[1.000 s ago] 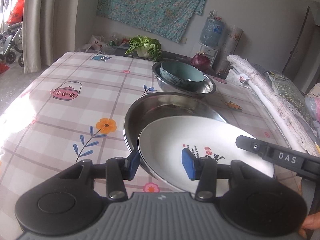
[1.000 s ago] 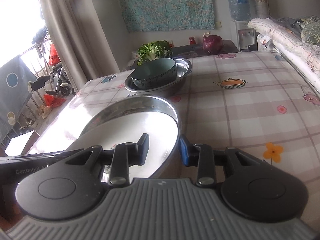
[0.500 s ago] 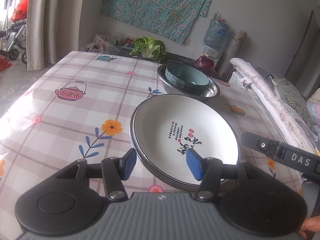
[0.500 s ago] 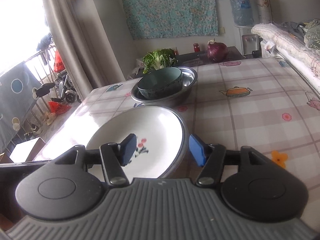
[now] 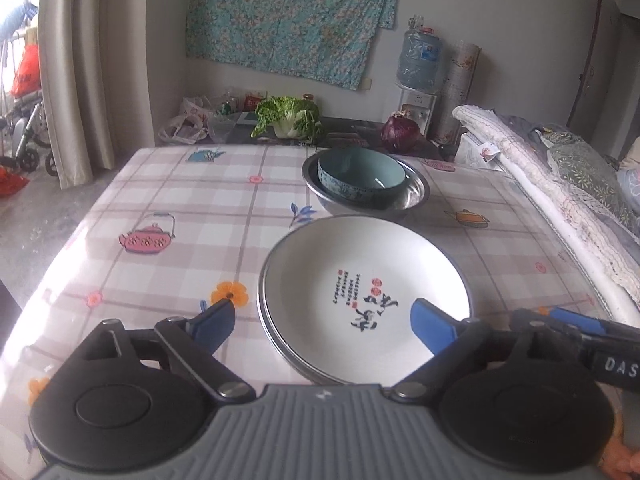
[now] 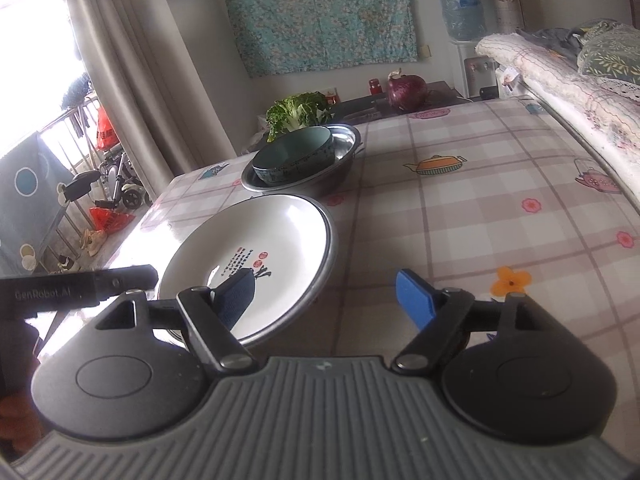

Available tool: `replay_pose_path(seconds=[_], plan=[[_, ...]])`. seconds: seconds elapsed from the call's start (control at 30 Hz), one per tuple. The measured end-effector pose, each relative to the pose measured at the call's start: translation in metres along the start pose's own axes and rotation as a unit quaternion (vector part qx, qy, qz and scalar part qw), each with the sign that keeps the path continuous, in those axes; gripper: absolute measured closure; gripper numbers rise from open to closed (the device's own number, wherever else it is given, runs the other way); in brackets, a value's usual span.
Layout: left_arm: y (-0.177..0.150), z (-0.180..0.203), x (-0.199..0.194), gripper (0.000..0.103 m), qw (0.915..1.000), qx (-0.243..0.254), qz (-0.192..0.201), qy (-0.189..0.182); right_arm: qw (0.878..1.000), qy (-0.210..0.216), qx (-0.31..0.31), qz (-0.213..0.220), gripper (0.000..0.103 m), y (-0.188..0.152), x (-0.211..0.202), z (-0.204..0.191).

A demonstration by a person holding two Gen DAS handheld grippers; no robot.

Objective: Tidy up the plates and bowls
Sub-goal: 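Move both grippers to the steel bowl holding the teal bowls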

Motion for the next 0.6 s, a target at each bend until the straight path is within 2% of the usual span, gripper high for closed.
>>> replay_pose_path(seconds=[0.23, 0.6], plan=[[0.013, -0.011, 0.0, 0.006, 0.9996, 0.002, -0.004, 0.027, 1.0, 0.0, 0.014, -0.009, 0.024, 0.0, -0.008, 0.004], [0.024, -0.025, 0.016, 0.006, 0.9993, 0.0, -0.017, 0.033, 1.0, 0.004, 0.014, -0.022, 0.024, 0.003, 0.008, -0.008]])
Point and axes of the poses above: each gripper's, at about its wrist camera, not at the fingertips, and x roughly the way its jaws point, z to its right, y to its top, the point moved 8 cm from there along x, roughly the way its jaws point, and after that the axes turned 12 degrees about x, right-handed, at the moved point
